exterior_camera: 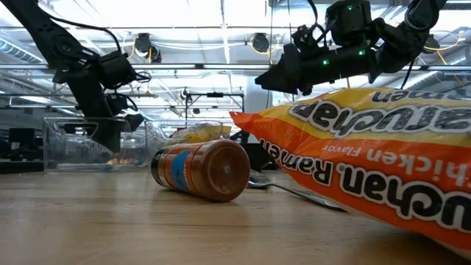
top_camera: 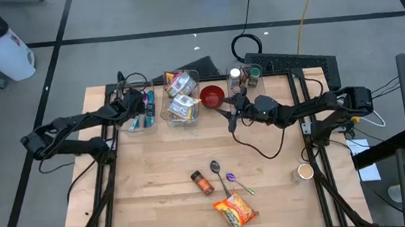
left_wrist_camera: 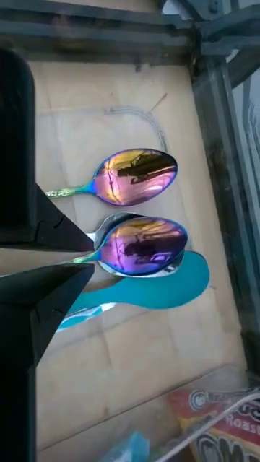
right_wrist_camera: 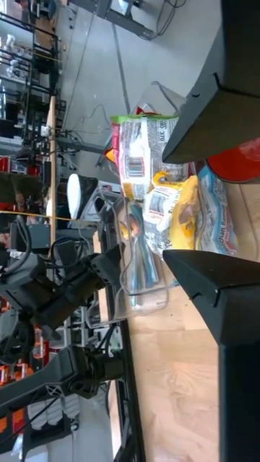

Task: Pick & Place Food Item
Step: Put the gold seasoning bottle into the right transparent bin

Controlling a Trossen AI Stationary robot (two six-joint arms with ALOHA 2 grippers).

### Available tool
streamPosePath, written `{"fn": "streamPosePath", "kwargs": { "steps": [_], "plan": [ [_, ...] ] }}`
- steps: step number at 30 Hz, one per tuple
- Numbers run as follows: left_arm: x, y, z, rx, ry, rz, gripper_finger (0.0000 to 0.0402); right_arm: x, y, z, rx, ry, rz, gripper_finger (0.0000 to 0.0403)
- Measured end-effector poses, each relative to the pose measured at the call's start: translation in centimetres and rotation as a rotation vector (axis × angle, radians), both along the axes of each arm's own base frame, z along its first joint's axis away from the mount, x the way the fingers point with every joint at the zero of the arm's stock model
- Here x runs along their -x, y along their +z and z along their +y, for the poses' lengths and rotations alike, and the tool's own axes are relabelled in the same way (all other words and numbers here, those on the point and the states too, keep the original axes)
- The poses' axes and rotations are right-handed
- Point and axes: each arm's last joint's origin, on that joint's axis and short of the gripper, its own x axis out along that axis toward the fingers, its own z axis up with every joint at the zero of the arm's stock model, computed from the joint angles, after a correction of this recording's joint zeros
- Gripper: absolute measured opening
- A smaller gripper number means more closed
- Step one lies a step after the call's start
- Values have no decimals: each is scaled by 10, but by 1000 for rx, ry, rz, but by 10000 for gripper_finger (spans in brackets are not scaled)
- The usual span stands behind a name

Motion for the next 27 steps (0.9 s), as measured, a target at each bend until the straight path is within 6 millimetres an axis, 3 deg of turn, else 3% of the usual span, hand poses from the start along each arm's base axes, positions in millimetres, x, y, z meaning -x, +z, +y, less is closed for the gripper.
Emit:
{"fn": "streamPosePath", "kwargs": {
  "steps": [5,12,20,27],
  "plan": [
    [-5,17,4,-20,-73,10,46,0,-1,0,2,0,14,198],
    [-7,71,2,-54,-173,-12,47,0,-5,0,-5,0,58,199],
    [-6,105,-27,-194,-350,-156,47,1,-8,1,-15,33,78,200],
    [-27,119,-59,-411,-714,-462,47,9,-18,4,-43,50,57,197]
  ]
}}
